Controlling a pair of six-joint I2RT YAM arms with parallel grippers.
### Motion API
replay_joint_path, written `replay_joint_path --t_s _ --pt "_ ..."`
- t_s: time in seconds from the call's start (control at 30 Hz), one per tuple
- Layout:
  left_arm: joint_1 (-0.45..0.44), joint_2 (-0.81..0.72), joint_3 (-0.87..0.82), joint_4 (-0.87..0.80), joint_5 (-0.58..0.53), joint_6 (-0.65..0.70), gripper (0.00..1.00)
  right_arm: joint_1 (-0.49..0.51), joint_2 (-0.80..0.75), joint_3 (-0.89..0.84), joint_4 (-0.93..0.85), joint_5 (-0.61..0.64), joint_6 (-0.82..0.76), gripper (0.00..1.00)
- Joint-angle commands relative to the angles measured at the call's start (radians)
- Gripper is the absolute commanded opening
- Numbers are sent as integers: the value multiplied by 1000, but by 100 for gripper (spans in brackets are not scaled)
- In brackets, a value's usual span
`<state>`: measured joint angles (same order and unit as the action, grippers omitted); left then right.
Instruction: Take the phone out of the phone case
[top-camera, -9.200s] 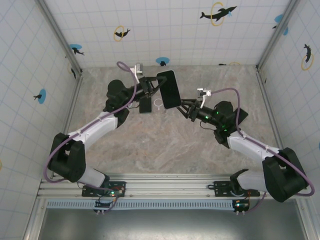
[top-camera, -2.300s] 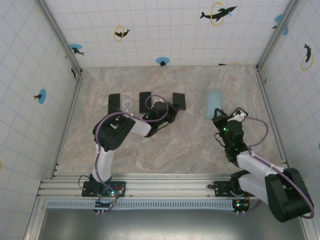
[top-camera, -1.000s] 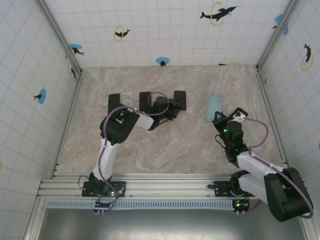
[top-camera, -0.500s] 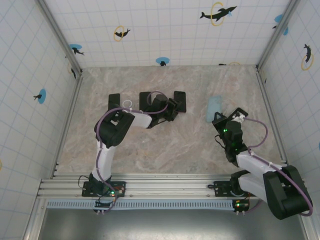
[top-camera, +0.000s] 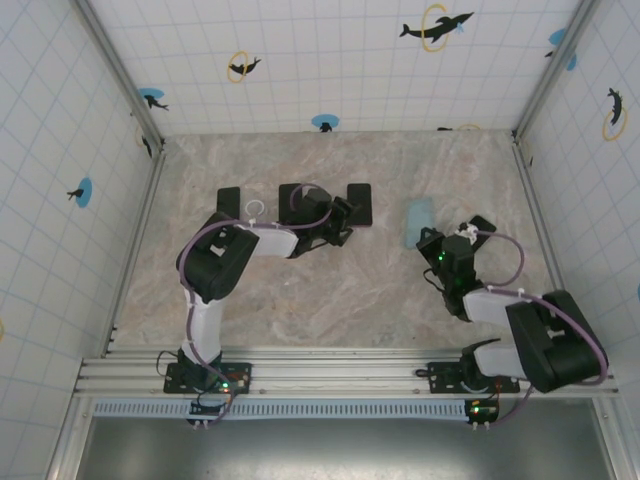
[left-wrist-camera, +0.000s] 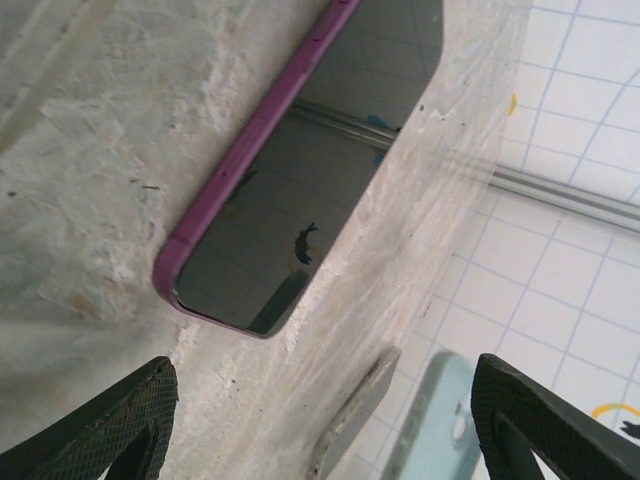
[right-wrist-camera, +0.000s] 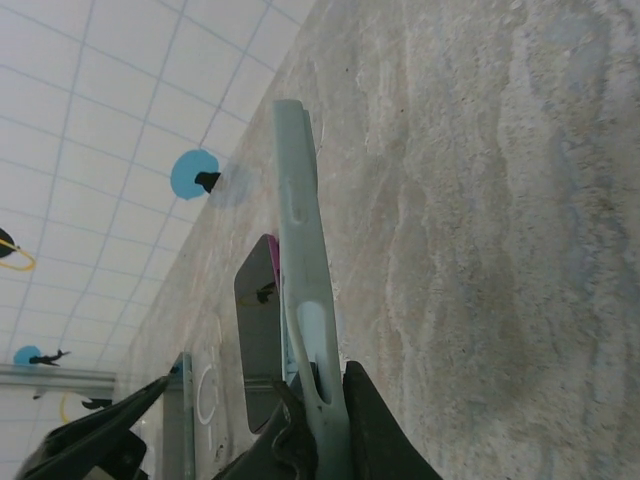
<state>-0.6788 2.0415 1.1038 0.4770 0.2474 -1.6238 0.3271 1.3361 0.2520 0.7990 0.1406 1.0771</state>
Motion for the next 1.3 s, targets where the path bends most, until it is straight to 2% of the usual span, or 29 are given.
replay_joint_path --t_s 0.0,0.23,0.63,0.8,1.07,1.27 --pt "7 -74 0 -52 7 50 79 8 88 84 111 -37 -45 11" --pt "23 -215 4 -158 0 244 86 9 318 217 191 -107 -55 15" --pt "125 -454 -119 -266 -6 383 91 10 580 425 186 -190 -87 16" --pt "147 -496 -191 -265 -1 383 91 9 624 459 180 -200 -83 20" --pt "160 -504 -209 -246 19 383 92 4 647 508 133 -216 -136 27" --pt "167 -498 -208 -241 35 390 92 -8 625 525 58 -231 -218 38"
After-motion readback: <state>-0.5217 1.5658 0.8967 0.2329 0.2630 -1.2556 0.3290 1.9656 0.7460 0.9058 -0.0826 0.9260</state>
